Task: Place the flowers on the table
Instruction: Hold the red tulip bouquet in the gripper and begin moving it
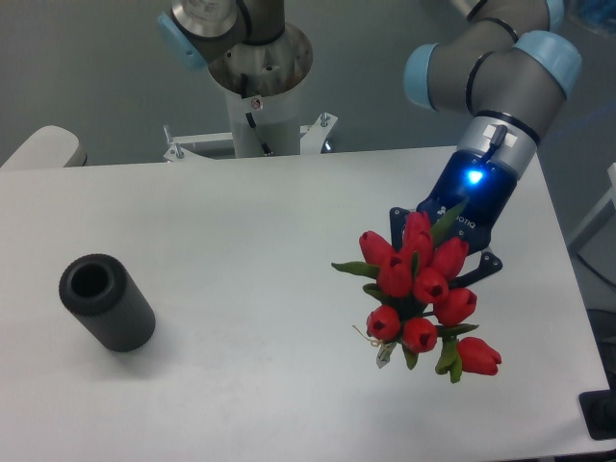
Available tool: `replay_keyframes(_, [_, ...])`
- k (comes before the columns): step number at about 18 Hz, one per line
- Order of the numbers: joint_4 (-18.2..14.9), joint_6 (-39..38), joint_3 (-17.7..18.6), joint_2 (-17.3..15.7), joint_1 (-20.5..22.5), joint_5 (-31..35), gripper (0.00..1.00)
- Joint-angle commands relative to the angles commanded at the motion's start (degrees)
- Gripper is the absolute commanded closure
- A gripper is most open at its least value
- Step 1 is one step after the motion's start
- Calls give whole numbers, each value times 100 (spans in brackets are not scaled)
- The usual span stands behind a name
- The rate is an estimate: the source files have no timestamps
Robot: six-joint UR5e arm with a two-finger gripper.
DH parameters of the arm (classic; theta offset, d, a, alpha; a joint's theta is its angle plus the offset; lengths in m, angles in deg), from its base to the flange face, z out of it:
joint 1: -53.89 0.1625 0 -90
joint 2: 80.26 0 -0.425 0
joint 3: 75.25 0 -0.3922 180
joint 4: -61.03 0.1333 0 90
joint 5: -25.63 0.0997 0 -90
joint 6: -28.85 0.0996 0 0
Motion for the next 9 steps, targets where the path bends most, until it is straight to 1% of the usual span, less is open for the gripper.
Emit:
replay_keyframes(2, [9,78,78,-17,0,9,79])
replay_keyframes(9, [0,158,88,-62,44,44,80])
